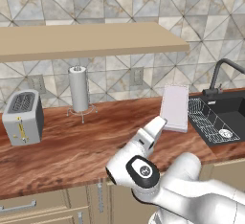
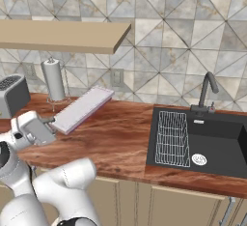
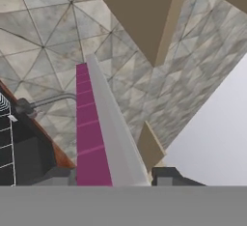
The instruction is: The ice cube tray has been filled with water. Take the tray and place it in the freezer to make ice. Close the freezer door after placing the tray.
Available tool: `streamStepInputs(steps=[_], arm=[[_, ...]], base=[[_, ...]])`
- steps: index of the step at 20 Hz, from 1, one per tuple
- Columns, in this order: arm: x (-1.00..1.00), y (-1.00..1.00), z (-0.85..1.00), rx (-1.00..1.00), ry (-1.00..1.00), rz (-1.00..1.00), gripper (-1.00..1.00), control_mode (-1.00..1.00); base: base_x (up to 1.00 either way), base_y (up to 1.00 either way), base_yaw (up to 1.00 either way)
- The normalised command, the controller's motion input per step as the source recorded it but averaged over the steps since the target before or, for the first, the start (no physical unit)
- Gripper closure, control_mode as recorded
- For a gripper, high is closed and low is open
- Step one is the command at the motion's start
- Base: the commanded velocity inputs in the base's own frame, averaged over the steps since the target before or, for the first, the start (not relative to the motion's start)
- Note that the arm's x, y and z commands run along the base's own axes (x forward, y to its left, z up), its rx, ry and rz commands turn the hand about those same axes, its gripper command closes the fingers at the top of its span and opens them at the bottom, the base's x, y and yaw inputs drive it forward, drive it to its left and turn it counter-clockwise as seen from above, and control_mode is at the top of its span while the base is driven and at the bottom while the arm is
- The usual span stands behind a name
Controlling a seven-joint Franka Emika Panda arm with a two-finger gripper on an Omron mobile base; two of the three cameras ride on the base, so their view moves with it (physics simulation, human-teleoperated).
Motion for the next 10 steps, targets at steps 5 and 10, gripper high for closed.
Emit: streamStepInputs(steps=[5, 10], arm=[[0.00, -0.22, 0.14, 0.00, 0.00, 0.00, 1.00, -1.00], [0.00, -0.30, 0.10, 0.00, 0.00, 0.00, 1.00, -1.00]], base=[[0.00, 0.00, 0.00], [0.00, 0.00, 0.00]])
